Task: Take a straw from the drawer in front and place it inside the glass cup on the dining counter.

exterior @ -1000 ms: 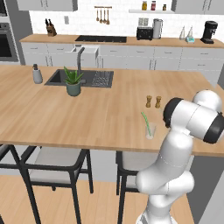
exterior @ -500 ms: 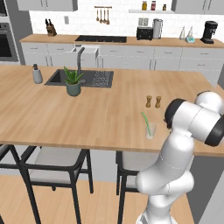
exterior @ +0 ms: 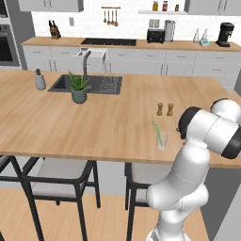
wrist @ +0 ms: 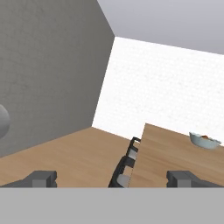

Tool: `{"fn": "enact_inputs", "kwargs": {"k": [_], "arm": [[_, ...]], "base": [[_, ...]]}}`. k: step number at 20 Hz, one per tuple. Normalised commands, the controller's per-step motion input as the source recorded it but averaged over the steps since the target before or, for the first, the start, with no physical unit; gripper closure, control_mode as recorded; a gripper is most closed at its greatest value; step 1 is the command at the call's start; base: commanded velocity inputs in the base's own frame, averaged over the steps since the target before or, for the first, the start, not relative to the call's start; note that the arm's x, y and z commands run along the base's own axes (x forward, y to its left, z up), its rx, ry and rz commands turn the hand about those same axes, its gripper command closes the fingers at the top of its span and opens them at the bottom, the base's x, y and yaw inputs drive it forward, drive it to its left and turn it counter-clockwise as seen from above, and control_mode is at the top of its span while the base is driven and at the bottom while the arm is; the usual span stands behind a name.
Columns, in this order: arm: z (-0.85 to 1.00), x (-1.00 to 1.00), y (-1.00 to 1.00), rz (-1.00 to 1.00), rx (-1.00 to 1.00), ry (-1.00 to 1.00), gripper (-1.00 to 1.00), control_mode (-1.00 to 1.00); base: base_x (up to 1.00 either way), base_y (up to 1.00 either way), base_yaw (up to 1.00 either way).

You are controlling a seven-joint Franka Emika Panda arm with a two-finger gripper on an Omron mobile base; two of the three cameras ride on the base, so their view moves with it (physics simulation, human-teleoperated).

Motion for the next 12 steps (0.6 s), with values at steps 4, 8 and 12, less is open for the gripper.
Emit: {"fn": "enact_inputs", "kwargs": {"k": [4, 8, 12], "arm": [[0.00, 0.00, 0.00, 0.00, 0.00, 0.00, -1.00, -1.00], [0.00, 0.00, 0.00, 0.00, 0.00, 0.00, -1.00, -1.00], [0.00, 0.00, 0.00, 0.00, 0.00, 0.00, -1.00, -1.00]], "base": [[0.00, 0.00, 0.00], [0.00, 0.00, 0.00], [0.00, 0.00, 0.00]]}}
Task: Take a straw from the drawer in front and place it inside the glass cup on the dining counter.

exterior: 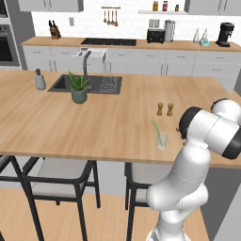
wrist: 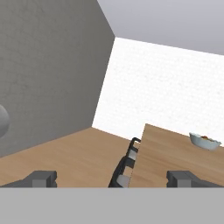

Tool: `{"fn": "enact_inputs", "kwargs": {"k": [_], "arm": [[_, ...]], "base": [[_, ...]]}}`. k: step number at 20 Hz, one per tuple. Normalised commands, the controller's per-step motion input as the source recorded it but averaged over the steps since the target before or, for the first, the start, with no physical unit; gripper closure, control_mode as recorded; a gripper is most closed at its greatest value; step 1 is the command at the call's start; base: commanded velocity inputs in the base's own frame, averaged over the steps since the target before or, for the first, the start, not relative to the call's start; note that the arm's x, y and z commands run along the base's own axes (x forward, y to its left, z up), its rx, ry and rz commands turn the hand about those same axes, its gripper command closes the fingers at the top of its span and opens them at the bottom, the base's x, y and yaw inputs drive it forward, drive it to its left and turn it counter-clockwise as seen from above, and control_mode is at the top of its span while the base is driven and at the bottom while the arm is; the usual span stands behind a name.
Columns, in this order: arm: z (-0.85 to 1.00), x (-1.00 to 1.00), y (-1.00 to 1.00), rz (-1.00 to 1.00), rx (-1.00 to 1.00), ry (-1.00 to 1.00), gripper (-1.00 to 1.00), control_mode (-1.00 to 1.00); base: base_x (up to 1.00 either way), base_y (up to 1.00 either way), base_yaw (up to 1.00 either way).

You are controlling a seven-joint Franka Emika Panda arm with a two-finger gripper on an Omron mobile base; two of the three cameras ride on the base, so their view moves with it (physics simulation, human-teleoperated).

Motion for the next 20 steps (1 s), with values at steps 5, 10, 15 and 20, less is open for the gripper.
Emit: {"fn": "enact_inputs", "kwargs": {"k": [5, 10, 15, 20], "arm": [[0.00, 0.00, 0.00, 0.00, 0.00, 0.00, -1.00, -1.00], [0.00, 0.00, 0.00, 0.00, 0.00, 0.00, -1.00, -1.00], [0.00, 0.00, 0.00, 0.00, 0.00, 0.00, -1.00, -1.00], [0.19, -0.09, 0.44, -0.09, -0.01, -0.03, -1.00, -1.00]], "base": [[0.00, 0.00, 0.00], [0.00, 0.00, 0.00], [0.00, 0.00, 0.00], [0.00, 0.00, 0.00]]}}
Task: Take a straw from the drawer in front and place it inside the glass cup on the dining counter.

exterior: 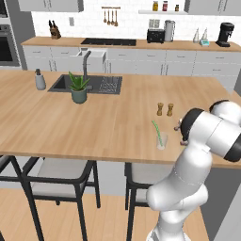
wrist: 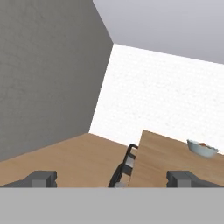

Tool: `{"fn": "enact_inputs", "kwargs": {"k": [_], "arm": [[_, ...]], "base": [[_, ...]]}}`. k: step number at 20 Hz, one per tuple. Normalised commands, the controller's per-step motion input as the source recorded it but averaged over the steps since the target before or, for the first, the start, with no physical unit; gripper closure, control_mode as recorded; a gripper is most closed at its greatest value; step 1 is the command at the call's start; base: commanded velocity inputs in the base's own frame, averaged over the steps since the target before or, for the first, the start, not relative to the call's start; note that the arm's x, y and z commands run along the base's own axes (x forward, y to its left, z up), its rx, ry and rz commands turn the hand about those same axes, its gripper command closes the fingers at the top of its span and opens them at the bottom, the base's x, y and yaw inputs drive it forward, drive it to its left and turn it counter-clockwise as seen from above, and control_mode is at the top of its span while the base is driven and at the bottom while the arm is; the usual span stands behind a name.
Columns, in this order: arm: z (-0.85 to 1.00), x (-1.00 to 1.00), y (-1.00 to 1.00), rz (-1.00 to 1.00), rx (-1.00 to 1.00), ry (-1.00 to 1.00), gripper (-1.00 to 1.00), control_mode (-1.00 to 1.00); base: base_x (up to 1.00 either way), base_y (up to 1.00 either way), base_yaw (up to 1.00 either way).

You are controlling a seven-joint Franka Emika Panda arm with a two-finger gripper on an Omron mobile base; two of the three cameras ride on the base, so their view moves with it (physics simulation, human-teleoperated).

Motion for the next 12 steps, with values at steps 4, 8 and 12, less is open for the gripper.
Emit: {"fn": "enact_inputs", "kwargs": {"k": [4, 8, 12], "arm": [[0.54, -0.22, 0.34, -0.03, -0.02, -0.07, -1.00, -1.00], [0.50, -0.19, 0.33, -0.02, -0.02, -0.03, -1.00, -1.00], [0.13, -0.09, 0.27, -0.04, -0.01, 0.00, -1.00, -1.00]], "base": [[0.00, 0.00, 0.00], [0.00, 0.00, 0.00], [0.00, 0.00, 0.00]]}}
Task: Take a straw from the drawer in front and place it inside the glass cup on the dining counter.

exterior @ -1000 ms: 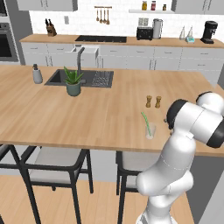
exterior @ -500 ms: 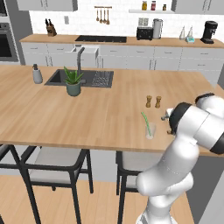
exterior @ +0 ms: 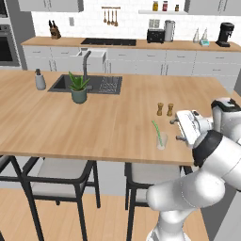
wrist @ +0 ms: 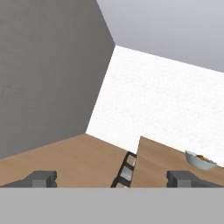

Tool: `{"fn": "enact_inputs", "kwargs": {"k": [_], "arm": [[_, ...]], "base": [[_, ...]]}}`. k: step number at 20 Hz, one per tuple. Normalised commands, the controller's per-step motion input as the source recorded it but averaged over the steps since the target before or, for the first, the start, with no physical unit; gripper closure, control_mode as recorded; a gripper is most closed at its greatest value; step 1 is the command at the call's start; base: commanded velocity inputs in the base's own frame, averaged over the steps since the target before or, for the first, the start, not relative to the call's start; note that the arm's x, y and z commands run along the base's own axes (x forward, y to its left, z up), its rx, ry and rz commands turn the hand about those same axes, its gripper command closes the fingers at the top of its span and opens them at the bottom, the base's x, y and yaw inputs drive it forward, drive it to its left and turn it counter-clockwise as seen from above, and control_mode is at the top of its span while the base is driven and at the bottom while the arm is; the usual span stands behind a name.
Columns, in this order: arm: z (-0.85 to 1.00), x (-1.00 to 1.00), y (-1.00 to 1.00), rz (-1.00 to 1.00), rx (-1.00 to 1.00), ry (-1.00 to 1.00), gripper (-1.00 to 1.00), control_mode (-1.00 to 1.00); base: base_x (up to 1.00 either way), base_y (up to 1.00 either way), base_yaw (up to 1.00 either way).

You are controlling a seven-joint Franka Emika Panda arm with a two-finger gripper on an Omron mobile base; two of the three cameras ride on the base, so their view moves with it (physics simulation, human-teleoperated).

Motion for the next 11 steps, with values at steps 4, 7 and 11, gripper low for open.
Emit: {"fn": "enact_inputs", "kwargs": {"k": [4, 7, 11], "arm": [[0.00, -0.10, 0.16, 0.00, 0.00, 0.00, -1.00, -1.00], [0.00, -0.05, 0.11, 0.00, 0.00, 0.00, -1.00, -1.00], [0.00, -0.02, 0.07, 0.00, 0.00, 0.00, -1.00, -1.00]], "base": [[0.00, 0.00, 0.00], [0.00, 0.00, 0.00], [0.00, 0.00, 0.00]]}}
